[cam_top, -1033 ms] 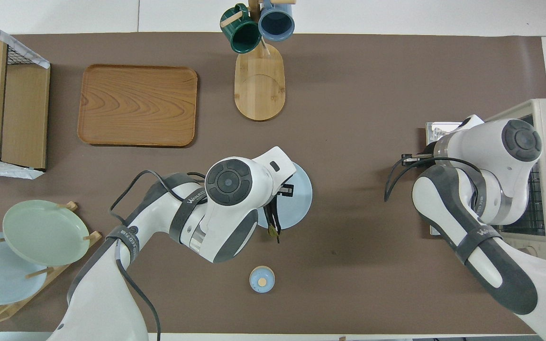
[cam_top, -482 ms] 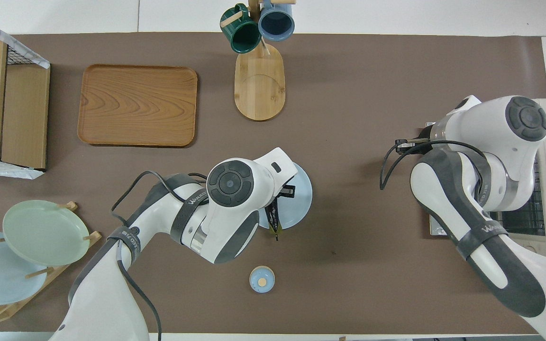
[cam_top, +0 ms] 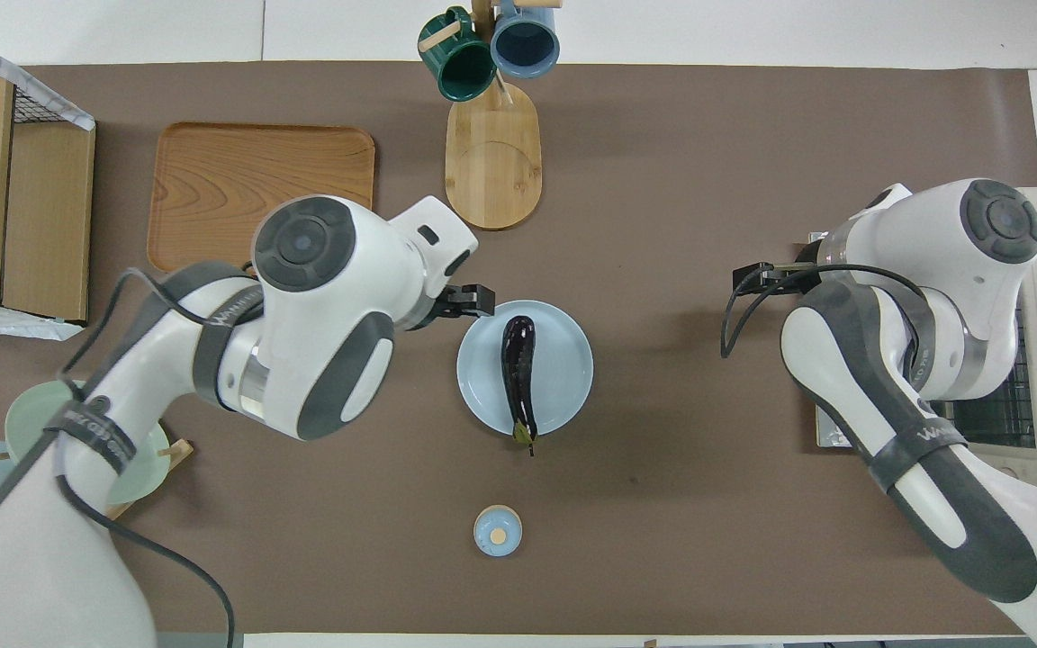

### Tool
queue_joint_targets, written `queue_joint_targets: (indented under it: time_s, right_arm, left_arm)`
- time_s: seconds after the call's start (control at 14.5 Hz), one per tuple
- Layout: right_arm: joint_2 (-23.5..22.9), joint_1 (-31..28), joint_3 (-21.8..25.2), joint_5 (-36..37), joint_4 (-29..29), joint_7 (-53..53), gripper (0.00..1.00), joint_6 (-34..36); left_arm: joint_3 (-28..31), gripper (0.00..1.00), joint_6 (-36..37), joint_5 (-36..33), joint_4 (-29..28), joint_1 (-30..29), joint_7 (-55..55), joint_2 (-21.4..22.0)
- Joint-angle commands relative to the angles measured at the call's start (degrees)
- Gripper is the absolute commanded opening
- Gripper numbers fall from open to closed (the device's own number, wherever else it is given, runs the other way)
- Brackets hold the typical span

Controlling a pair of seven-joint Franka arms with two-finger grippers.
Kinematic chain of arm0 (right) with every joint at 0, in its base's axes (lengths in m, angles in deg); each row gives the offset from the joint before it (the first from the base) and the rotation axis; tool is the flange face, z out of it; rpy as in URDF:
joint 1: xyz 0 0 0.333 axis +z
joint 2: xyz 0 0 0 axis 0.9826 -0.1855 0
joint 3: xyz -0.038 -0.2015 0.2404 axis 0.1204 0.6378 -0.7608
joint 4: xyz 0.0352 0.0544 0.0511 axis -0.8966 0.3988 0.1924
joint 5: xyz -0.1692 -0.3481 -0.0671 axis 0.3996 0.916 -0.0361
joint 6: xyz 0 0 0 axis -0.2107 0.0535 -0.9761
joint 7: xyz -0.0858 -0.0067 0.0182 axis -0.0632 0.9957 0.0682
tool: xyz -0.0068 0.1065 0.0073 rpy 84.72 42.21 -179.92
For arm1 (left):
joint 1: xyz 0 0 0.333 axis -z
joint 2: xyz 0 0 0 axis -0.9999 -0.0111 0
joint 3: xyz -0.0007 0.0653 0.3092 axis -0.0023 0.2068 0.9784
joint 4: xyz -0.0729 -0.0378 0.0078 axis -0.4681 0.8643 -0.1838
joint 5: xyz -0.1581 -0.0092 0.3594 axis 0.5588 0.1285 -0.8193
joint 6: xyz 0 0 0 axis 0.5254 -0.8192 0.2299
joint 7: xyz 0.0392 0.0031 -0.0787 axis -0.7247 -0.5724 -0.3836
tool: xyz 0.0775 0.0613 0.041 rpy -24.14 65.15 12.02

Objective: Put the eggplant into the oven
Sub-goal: 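Withdraw the left gripper while the right gripper reaches the plate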

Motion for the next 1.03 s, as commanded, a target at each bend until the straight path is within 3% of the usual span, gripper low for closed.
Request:
queue_joint_targets:
  time_s: [0.0, 0.21, 0.48, 0.76, 0.96]
  right_arm:
    - [0.5, 1.8, 0.2, -0.3, -1.5, -0.4, 1.0, 2.4]
    - [-0.4, 7.5, 0.2, -0.2, -8.6, 3.5, 1.0, 9.0]
    - [-3.7, 20.4, 0.2, 7.2, -15.6, 22.2, 1.0, 11.0]
    - [-15.8, 31.2, 0.1, 8.5, -32.1, 38.8, 1.0, 15.5]
    - [-20.6, 36.1, 0.2, 11.9, -34.5, 42.4, 1.0, 11.7]
  left_arm:
    - [-0.2, 1.0, 5.4, 0.3, 2.2, -7.0, -6.0, 1.2]
    - [-0.2, 1.0, 9.8, -0.2, 4.0, -14.5, -11.1, 3.9]
    - [-0.2, 1.0, 15.9, -4.5, 4.4, -20.2, -15.6, 9.8]
    - [-0.1, 1.0, 23.5, -6.6, 3.9, -19.8, -15.8, 15.6]
    - [-0.3, 1.0, 25.2, -7.0, 1.9, -20.1, -16.3, 17.5]
